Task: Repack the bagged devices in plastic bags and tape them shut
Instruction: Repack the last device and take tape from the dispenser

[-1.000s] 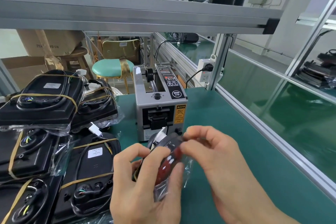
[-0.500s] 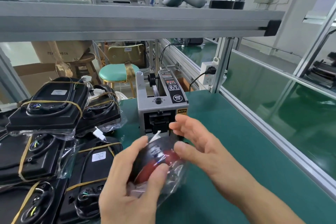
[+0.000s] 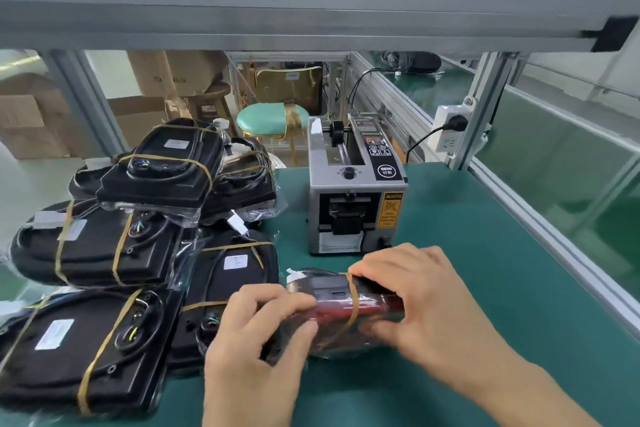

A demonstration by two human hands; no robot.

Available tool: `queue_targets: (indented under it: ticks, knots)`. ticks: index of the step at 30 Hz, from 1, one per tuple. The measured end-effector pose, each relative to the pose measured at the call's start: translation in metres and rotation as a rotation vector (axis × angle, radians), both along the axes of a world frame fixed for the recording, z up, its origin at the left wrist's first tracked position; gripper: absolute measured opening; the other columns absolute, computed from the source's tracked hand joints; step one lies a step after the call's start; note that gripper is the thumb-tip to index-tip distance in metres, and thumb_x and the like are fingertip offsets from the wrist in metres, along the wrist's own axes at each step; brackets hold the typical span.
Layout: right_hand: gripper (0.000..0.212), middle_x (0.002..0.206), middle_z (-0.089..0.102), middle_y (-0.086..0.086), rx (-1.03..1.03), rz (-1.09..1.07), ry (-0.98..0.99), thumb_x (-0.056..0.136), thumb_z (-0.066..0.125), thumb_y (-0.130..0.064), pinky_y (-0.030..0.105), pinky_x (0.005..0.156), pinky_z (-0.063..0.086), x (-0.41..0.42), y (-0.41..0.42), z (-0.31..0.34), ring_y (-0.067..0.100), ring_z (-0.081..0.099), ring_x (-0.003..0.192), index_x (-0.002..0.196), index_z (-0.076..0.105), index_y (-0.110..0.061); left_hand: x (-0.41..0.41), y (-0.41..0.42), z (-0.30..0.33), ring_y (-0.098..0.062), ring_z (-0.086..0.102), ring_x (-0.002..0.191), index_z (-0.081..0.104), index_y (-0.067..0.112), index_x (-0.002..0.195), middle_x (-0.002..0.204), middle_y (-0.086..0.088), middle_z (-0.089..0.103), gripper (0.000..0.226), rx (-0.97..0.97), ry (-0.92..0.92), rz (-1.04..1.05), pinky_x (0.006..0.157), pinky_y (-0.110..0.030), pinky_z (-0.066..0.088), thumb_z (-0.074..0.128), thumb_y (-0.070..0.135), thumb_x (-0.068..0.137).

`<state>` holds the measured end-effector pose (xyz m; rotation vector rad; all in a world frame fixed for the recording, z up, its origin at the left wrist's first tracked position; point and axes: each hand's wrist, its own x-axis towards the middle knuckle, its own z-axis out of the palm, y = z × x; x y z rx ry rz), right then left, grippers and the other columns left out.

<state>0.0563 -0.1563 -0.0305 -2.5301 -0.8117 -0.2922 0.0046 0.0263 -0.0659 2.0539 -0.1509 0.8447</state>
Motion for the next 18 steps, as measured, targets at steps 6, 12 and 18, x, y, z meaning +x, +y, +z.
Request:
queue_targets:
  ticks: [6, 12, 18]
  knots:
    - [0.047, 0.101, 0.065, -0.023, -0.029, -0.042, 0.006, 0.055, 0.072, -0.036, 0.026, 0.082, 0.028, -0.003, 0.011, -0.004, 0.005, 0.055, 0.092, 0.102, 0.066, -0.033, -0.005, 0.001, -0.017, -0.005, 0.050, 0.070, 0.075, 0.023, 0.066, 0.074, 0.012, 0.057, 0.021, 0.362, -0.154, -0.128, 0.064, -0.020, 0.043, 0.065, 0.036, 0.078]
    - [0.042, 0.101, 0.062, -0.024, -0.064, 0.002, 0.102, 0.063, 0.072, -0.036, 0.023, 0.089, 0.028, -0.003, 0.010, 0.005, -0.001, 0.047, 0.097, 0.103, 0.063, -0.036, 0.005, 0.015, -0.013, 0.003, 0.052, 0.113, 0.055, 0.051, 0.113, 0.120, 0.021, 0.058, 0.059, -0.082, 0.176, -0.181, 0.090, -0.001, 0.034, 0.074, 0.037, 0.059]
    - [0.018, 0.085, 0.069, -0.021, 0.380, -0.110, 0.655, 0.073, 0.071, -0.031, 0.005, 0.071, 0.046, 0.028, -0.006, 0.038, -0.005, 0.062, 0.078, 0.090, 0.074, -0.037, 0.003, 0.017, -0.008, -0.003, 0.049, 0.100, 0.061, 0.038, 0.102, 0.101, 0.016, 0.063, 0.051, 0.206, 0.092, -0.092, 0.095, -0.018, 0.024, 0.058, 0.062, 0.058]
